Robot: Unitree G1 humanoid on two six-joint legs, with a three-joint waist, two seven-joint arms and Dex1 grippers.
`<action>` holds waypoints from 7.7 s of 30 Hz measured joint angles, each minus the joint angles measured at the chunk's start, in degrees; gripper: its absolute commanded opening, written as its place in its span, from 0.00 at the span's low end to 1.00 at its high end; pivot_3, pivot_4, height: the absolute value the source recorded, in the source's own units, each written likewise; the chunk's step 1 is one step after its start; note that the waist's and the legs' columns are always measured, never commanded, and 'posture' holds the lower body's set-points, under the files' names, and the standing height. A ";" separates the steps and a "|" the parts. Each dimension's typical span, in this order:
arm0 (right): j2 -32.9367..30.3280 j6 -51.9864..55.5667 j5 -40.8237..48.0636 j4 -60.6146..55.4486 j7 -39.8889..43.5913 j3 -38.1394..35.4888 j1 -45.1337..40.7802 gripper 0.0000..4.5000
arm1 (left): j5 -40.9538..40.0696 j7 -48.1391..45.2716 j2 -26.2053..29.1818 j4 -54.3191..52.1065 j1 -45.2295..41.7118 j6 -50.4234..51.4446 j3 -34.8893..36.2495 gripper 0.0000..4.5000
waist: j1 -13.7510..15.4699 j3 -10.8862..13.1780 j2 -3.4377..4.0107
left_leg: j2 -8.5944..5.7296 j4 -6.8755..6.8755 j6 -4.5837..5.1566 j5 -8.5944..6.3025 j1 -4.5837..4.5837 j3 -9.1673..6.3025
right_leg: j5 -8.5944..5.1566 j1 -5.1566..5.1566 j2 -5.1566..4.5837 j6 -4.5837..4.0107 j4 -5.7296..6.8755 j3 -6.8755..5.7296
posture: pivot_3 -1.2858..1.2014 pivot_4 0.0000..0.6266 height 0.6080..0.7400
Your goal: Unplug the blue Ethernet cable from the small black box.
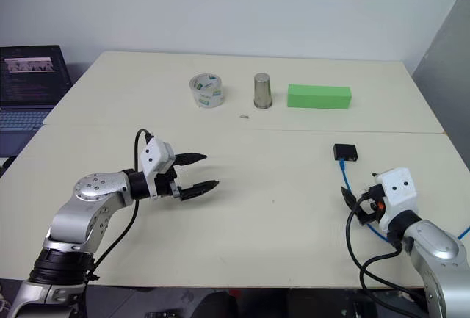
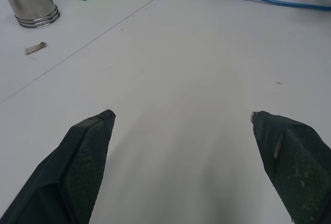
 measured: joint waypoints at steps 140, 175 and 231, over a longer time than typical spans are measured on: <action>-7.40 22.42 37.44 5.44 15.02 18.32 -32.71 0.43 | -19.97 -20.82 -5.54 2.23 -14.86 24.58 -5.89 0.18 | -0.12 0.03 0.05 | 0.01 0.07 0.01 0.00 -0.04 -0.10 | 0.00 0.01 -0.01 0.00 -0.06 -0.08 | 0.52 0.24 1.00; -7.47 24.39 38.23 7.60 17.00 18.50 -34.11 0.45 | -19.31 -20.97 -5.59 1.24 -14.75 23.41 -6.46 0.18 | -0.11 0.03 0.05 | 0.02 0.05 0.01 -0.01 -0.06 -0.11 | 0.00 0.01 0.00 0.00 -0.10 -0.08 | 0.52 0.24 1.00; -13.90 22.30 32.88 9.81 23.36 21.33 -33.18 0.00 | -14.95 -24.69 1.94 1.06 -12.48 17.96 -9.33 0.18 | -0.09 0.06 0.06 | 0.00 0.03 0.21 -0.11 -0.09 -0.11 | 0.00 0.00 -0.01 0.00 -0.17 -0.08 | 0.52 0.24 1.00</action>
